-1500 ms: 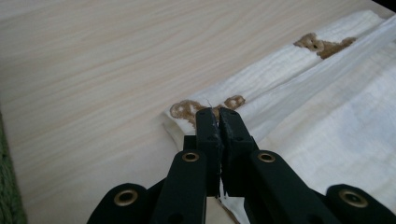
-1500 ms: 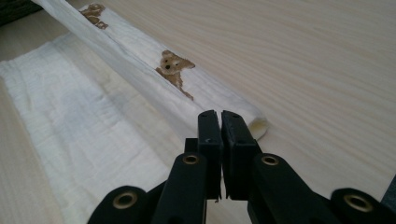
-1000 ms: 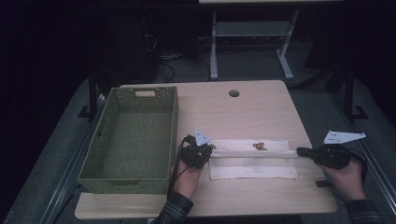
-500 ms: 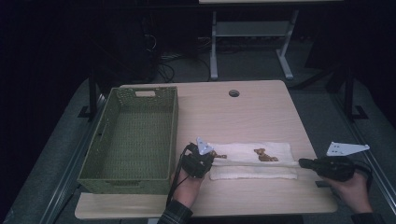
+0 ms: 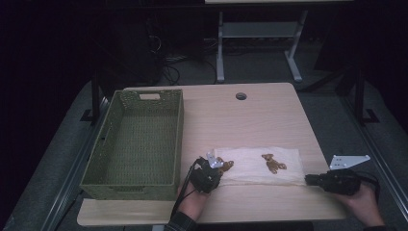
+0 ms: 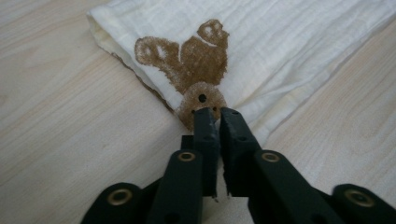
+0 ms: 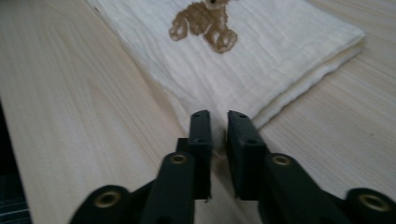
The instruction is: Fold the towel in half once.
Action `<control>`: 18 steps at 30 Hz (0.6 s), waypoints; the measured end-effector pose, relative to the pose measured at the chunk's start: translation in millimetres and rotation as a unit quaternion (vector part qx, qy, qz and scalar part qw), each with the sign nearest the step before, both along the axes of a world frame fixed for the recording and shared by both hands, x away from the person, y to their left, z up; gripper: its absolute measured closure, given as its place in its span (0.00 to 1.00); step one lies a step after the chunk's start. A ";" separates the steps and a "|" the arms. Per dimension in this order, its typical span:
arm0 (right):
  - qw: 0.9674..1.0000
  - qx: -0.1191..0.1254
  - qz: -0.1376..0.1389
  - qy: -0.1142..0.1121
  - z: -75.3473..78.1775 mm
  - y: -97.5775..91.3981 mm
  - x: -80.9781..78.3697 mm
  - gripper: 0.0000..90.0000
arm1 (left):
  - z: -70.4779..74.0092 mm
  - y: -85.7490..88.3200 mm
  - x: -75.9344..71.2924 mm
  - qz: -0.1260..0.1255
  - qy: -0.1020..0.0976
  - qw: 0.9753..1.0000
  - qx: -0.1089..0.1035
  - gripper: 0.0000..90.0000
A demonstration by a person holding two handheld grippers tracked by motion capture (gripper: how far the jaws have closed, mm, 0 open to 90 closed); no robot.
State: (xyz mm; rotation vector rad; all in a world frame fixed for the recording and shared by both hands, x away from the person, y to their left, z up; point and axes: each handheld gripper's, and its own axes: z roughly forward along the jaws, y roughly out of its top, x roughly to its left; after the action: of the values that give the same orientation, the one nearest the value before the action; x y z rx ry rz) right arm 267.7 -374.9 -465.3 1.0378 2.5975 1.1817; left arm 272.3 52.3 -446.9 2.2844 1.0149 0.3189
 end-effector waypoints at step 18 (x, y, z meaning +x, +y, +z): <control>0.997 -0.001 -0.062 -0.047 17.5 6.2 56.6 0.78 | 21.4 -8.2 48.3 0.007 -0.062 0.998 -0.026 0.67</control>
State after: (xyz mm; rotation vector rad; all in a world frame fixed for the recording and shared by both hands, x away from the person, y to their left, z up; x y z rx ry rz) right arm 324.4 -368.7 -447.8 1.0985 2.4237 1.1702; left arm 320.6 44.1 -425.6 2.1829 0.9643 0.4297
